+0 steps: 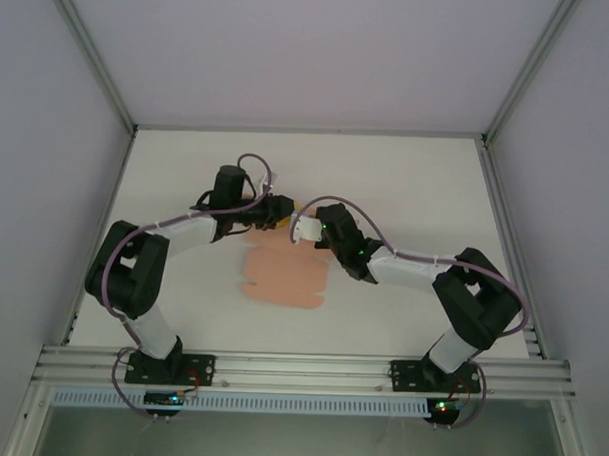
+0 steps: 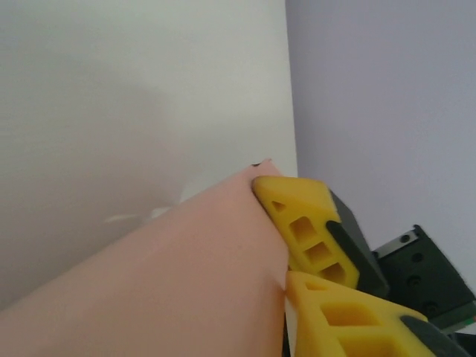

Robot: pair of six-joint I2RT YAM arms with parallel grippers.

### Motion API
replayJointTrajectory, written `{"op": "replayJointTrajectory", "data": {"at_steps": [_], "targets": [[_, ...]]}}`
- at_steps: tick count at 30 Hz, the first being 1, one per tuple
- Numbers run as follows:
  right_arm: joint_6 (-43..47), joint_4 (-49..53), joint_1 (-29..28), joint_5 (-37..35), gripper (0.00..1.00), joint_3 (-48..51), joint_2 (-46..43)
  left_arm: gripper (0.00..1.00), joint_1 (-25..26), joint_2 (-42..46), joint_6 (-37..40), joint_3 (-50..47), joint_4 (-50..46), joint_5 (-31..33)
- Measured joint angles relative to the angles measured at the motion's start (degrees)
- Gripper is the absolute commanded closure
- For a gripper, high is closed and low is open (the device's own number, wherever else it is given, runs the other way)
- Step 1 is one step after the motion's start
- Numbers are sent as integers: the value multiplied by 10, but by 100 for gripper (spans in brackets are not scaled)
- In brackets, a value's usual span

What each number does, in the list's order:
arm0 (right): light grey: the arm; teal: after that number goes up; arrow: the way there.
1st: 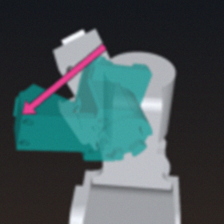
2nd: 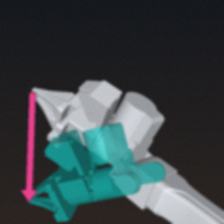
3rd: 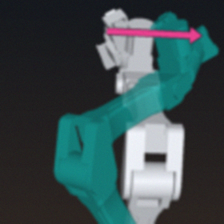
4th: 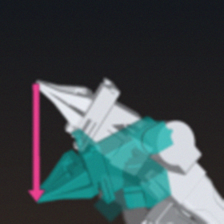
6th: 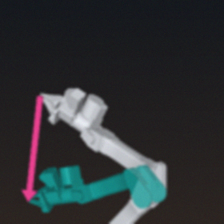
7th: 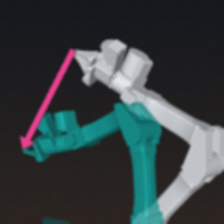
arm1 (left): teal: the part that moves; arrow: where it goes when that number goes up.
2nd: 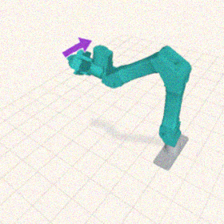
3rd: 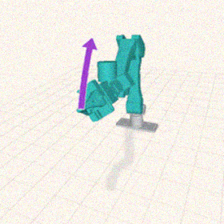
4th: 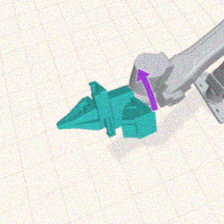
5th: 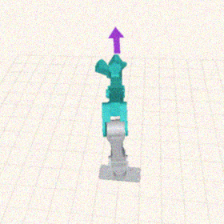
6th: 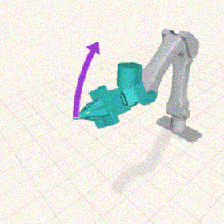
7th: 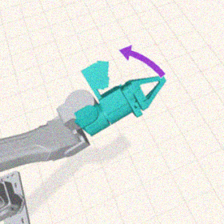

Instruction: Assemble paper box

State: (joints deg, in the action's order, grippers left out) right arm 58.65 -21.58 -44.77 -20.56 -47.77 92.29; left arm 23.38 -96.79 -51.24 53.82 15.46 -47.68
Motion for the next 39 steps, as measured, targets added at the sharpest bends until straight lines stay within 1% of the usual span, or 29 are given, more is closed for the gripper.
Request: {"op": "replayJointTrajectory", "data": {"at_steps": [2, 3, 5, 10, 13, 17, 20, 24, 33, 36, 39], "targets": [[0, 7, 0, 0, 100, 0, -1, 33, 0, 8, 23, 0, -28, 15], [-2, 12, 2, 1, 100, 0, -3, 21, 0, 17, 38, -1, -49, 28], [-2, 22, 6, 3, 100, 0, -10, 0, -4, 45, 62, -6, -88, 63], [-2, 50, 22, 3, 100, 0, -33, 0, -16, 160, 136, -22, -188, 166], [-2, 68, 33, 9, 100, 2, -53, 0, -36, 215, 167, -43, -230, 233], [-13, 89, 47, 31, 100, 2, -86, 0, -85, 240, 191, -99, -261, 306], [-25, 100, 55, 50, 100, 2, -103, 0, -95, 238, 207, -137, -277, 344], [-36, 108, 59, 63, 100, 2, -110, 0, -95, 227, 219, -159, -267, 353], [-56, 122, 59, 80, 100, 2, -111, 0, -94, 191, 230, -173, -172, 331], [-63, 127, 59, 89, 100, 2, -115, 0, -94, 186, 234, -177, -148, 315], [-69, 133, 59, 96, 99, 2, -120, 0, -95, 186, 236, -188, -113, 279]]}}
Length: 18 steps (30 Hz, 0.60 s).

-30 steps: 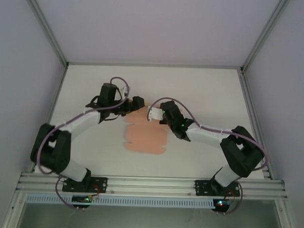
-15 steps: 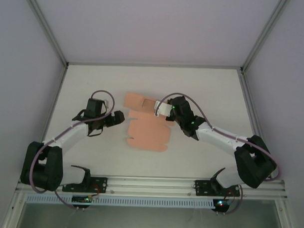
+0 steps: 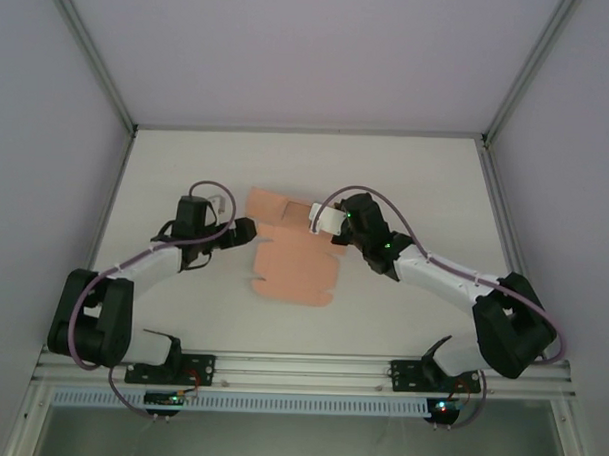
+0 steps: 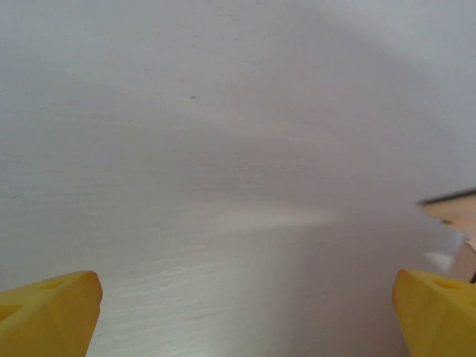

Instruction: Assemble paper box

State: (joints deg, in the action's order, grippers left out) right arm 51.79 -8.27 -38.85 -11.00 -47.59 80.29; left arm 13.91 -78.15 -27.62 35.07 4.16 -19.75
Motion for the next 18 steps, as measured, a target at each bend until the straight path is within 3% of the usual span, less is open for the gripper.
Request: {"op": "replayJointTrajectory", "data": {"at_steps": [9, 18], "targets": [[-17, 1, 0, 17, 99, 0, -2, 2, 5, -13, 5, -10, 82, -124], [-50, -1, 5, 36, 99, 0, -3, 23, 13, -72, -34, -21, 199, -223]]}}
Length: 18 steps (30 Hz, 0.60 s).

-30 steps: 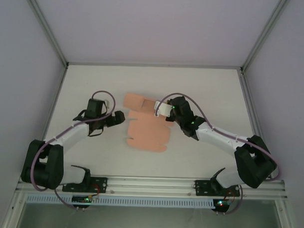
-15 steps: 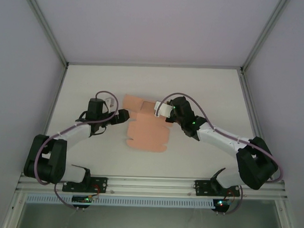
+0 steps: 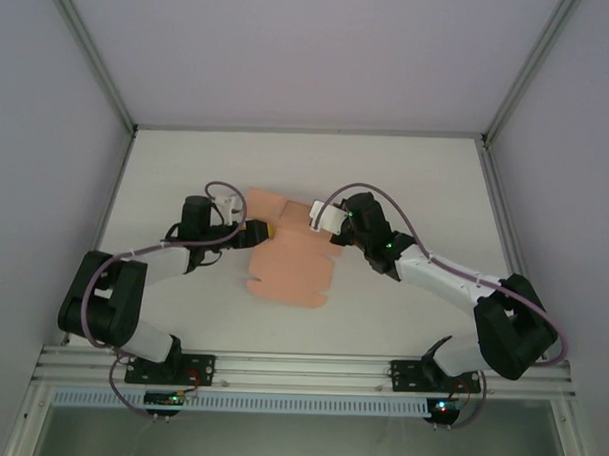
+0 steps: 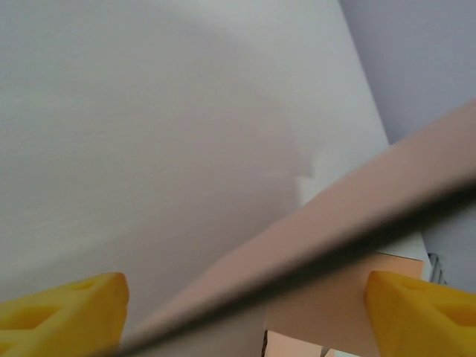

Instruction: Assemble paper box

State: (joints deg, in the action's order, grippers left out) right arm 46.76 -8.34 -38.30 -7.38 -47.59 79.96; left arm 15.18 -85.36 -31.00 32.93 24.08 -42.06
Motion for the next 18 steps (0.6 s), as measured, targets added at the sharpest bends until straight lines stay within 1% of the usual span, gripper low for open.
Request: {"op": "replayJointTrajectory", "data": {"at_steps": [1, 6, 7, 9, 12, 13, 17, 18], "targets": [[-4, 0, 1, 2, 99, 0, 0, 26, 0, -5, -7, -1, 13, -7], [-25, 0, 3, 8, 99, 0, 0, 29, 0, -30, -48, -5, 83, -36], [-29, -1, 3, 9, 99, 0, 0, 31, 1, -33, -55, -5, 93, -38], [-38, -4, 6, 11, 99, 1, 0, 39, 3, -40, -68, -5, 115, -44], [-48, -11, 8, 22, 99, 2, -1, 47, 6, -41, -85, -7, 141, -53], [-51, -13, 8, 24, 99, 3, -2, 49, 8, -41, -90, -8, 148, -56], [-64, -21, 12, 36, 99, 7, -11, 53, 16, -41, -102, -9, 166, -64], [-68, -25, 13, 39, 99, 7, -12, 56, 19, -41, -104, -9, 167, -64]]}}
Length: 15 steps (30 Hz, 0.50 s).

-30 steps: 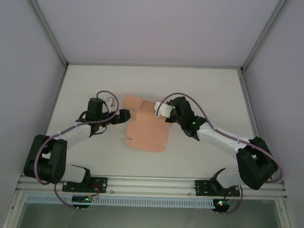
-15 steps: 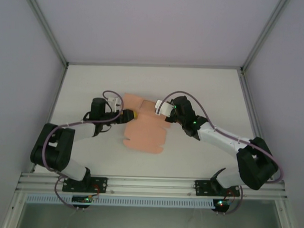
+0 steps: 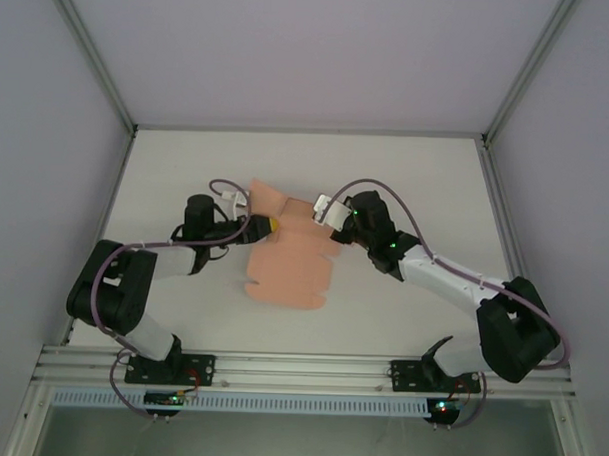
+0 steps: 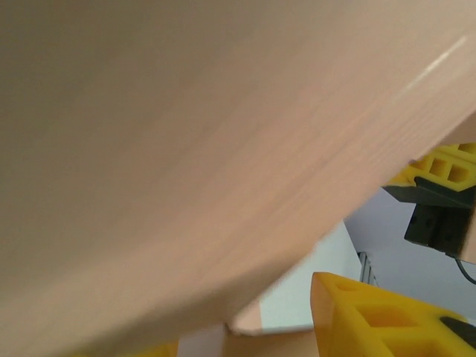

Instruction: Assemble paper box

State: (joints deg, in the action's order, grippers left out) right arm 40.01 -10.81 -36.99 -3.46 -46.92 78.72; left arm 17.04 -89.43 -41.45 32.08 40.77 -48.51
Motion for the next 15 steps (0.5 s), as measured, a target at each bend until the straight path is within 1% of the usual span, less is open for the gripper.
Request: {"op": "replayJointTrajectory", "data": {"at_steps": [4, 6, 8, 9, 10, 11, 12, 13, 14, 15], "targets": [[-13, -2, 4, 10, 99, 1, -9, 64, 3, -2, -7, 0, 3, -2], [-17, -2, 5, 11, 99, 1, -11, 66, 4, -3, -8, 0, 5, -3], [-21, -2, 6, 12, 99, 2, -12, 54, 7, -3, -5, 0, 5, -3], [-21, -2, 7, 14, 99, 2, -13, 53, 8, -3, -2, 0, 3, -3], [-22, -3, 6, 14, 99, 2, -13, 49, 11, -3, -1, 0, -1, -2], [-22, -3, 6, 14, 99, 2, -14, 42, 13, -3, 4, 0, -7, 0], [-23, -3, 6, 14, 99, 2, -14, 37, 14, -2, 9, 0, -13, 2], [-23, -3, 7, 14, 99, 2, -14, 28, 15, 2, 14, 0, -24, 5], [-24, -3, 6, 14, 99, 2, -14, 25, 15, 9, 21, 0, -38, 12], [-25, -3, 6, 14, 99, 2, -14, 24, 15, 18, 26, 1, -58, 22]]}}
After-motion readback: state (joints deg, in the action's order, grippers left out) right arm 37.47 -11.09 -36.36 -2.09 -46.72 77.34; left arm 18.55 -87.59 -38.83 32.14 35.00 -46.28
